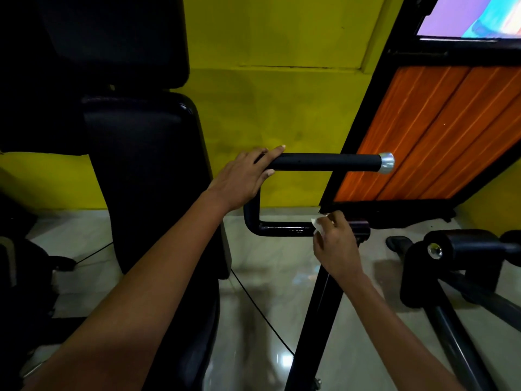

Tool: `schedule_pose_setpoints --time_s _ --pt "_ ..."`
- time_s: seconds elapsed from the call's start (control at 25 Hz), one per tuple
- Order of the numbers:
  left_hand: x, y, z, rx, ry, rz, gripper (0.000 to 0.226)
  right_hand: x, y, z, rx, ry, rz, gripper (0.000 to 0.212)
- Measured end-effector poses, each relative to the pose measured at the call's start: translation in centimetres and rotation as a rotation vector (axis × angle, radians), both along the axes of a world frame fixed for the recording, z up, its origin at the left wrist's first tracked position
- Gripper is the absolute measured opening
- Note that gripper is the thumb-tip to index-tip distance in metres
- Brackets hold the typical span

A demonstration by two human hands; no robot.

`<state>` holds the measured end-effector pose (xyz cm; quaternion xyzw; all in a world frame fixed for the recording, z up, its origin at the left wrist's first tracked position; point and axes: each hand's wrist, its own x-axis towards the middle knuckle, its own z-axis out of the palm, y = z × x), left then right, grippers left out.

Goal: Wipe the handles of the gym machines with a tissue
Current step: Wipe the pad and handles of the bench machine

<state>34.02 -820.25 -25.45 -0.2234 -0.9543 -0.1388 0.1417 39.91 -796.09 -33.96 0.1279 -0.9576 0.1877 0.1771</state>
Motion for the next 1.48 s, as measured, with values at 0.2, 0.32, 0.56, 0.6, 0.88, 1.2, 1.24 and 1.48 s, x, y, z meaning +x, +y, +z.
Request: schedule_pose_setpoints --time_s 0.2,0.32,0.56,0.6,0.88,1.2,1.24,1.48 --pt "0.0 0.0 -0.2 0.033 -0.002 -0.001 0.051 0.6 -1.3 -0.2 -0.208 0.010 -0.045 0.014" --pt "0.0 0.1 -0.2 0.026 0.000 -0.003 0.050 1.1 -4.2 -0.3 -0.218 -0.023 0.021 0.012" --pt "0.0 0.1 -0.1 0.027 0.000 -0.002 0.051 1.9 -10.4 -0.2 -0.235 -0.046 0.187 0.018" --pt "-0.1 0.0 -0.2 0.029 0.006 -0.004 0.051 1.9 -10.5 -0.2 -0.250 -0.044 0.200 0.018" --pt "0.0 0.2 -0.3 0.028 0.017 0.006 0.051 1.6 -9.7 0.1 -0.056 0.022 0.296 0.021" --pt "0.1 0.4 -0.4 0.041 0.014 0.028 0.051 0.0 0.0 0.9 0.050 -0.063 0.136 0.019" --pt "0.2 0.4 -0.5 0.047 0.016 0.034 0.051 -0.1 0.8 0.9 0.069 -0.074 0.119 0.019" --pt "0.8 0.8 -0.6 0.082 -0.001 0.063 0.057 0.1 0.7 0.8 0.005 -0.110 0.017 0.018"
